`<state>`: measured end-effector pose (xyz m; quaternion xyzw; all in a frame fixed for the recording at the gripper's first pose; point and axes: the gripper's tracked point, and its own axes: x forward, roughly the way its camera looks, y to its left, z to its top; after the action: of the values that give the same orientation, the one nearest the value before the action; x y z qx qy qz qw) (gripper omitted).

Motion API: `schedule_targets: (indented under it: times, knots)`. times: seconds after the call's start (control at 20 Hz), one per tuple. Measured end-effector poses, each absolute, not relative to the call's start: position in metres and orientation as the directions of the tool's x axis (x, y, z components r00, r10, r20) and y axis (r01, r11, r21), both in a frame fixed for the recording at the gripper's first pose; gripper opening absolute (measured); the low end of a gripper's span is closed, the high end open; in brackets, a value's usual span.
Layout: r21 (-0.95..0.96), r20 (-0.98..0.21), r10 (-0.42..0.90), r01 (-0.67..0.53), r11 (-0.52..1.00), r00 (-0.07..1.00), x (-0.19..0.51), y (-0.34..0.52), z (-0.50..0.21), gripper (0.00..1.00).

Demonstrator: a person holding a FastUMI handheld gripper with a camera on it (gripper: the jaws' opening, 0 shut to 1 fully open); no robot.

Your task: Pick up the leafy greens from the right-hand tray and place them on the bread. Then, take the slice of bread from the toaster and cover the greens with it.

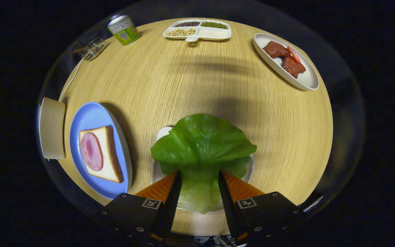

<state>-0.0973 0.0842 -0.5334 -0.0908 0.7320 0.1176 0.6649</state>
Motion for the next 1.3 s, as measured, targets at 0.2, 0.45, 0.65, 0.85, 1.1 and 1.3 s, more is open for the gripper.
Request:
schedule_targets:
  times: [0.2,0.45,0.65,0.85,1.1,1.3]
  knots:
    - [0.04,-0.994,0.013,-0.242,0.969,-0.111,-0.098,0.08,-0.532,0.25]
    - [0.064,-0.995,0.047,-0.2,0.978,-0.092,-0.097,0.08,-0.521,0.06]
    - [0.128,-0.992,0.122,-0.176,0.976,-0.042,-0.093,0.098,-0.48,0.05]
    - [0.203,-0.979,0.205,-0.188,0.961,-0.009,-0.093,0.129,-0.444,0.05]
    - [0.226,-0.973,0.229,-0.22,0.949,-0.01,-0.099,0.16,-0.428,0.05]
    - [0.253,-0.966,0.257,-0.26,0.932,-0.018,-0.103,0.195,-0.422,0.05]
